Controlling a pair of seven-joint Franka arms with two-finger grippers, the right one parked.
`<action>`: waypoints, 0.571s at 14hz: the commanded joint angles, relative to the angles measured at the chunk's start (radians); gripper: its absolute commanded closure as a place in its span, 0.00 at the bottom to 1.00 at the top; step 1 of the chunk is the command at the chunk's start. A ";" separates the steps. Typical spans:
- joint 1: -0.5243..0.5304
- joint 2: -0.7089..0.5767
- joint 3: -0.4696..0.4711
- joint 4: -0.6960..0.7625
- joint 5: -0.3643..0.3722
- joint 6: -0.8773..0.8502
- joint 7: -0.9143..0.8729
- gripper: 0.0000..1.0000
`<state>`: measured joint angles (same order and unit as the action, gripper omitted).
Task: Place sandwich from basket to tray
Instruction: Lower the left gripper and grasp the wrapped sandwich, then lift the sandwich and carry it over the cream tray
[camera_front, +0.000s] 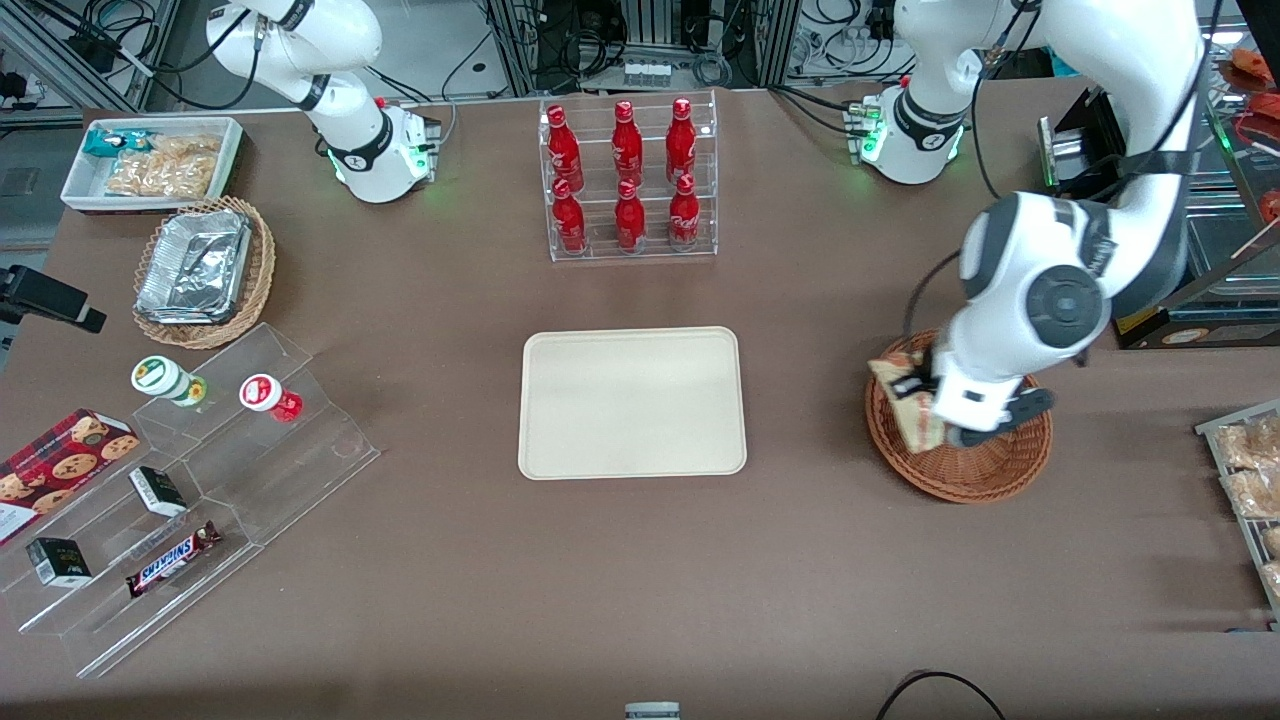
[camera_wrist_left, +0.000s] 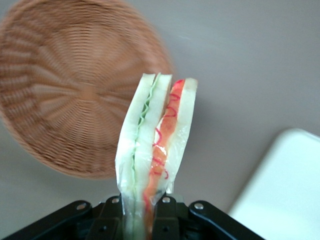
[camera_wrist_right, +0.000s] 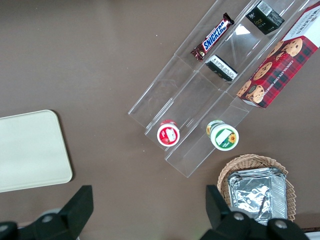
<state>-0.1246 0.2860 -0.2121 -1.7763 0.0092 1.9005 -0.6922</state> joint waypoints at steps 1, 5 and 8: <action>-0.062 0.236 -0.042 0.269 -0.020 -0.089 -0.007 0.91; -0.228 0.402 -0.061 0.431 -0.040 -0.075 -0.116 0.95; -0.348 0.501 -0.059 0.521 -0.037 0.018 -0.213 0.95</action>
<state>-0.4004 0.7168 -0.2820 -1.3619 -0.0254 1.9130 -0.8473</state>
